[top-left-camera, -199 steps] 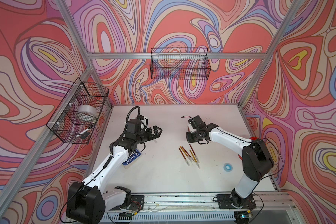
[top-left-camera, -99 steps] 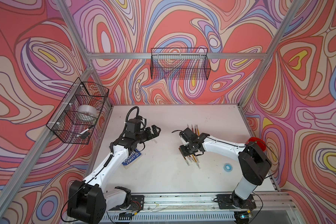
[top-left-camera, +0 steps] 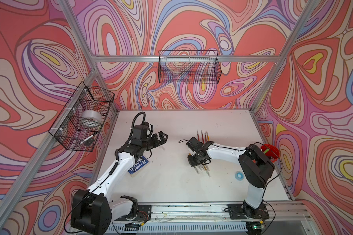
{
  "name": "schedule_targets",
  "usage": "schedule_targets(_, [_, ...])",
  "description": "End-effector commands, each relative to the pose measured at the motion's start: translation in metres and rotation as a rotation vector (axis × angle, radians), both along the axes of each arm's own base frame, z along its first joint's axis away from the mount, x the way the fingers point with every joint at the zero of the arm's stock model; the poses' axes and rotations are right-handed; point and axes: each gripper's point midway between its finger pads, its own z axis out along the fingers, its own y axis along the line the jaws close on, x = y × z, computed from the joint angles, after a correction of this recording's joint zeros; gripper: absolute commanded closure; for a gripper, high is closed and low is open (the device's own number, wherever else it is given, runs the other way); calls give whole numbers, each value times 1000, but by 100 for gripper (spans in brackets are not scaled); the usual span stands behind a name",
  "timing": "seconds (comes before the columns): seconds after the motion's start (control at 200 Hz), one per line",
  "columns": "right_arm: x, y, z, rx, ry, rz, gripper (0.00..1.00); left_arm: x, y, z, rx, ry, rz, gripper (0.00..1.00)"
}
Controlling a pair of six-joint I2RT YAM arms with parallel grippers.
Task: Remove protective caps from carving knives
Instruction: Pick up the carving knife from the center of the board.
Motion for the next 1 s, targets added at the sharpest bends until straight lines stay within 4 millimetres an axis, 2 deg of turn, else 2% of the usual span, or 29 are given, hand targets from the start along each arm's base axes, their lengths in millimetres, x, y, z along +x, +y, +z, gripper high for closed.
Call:
schedule_targets(0.0, [0,3,-12,-18,15,18,83,3,4,6,4,0,16,0])
schedule_targets(0.341, [5,20,-12,17,24,62,93,2,5,5,5,6,18,0])
schedule_targets(0.481, [8,35,-2,79,27,82,98,0,6,6,6,5,16,0])
schedule_targets(0.606, [11,53,21,161,12,118,99,-3,6,6,5,1,11,0])
schedule_targets(0.781, [20,75,64,274,-39,158,100,-10,1,8,-8,-5,-24,0])
schedule_targets(0.997, [40,95,114,351,-133,194,100,-18,-4,5,-42,-8,-56,0])
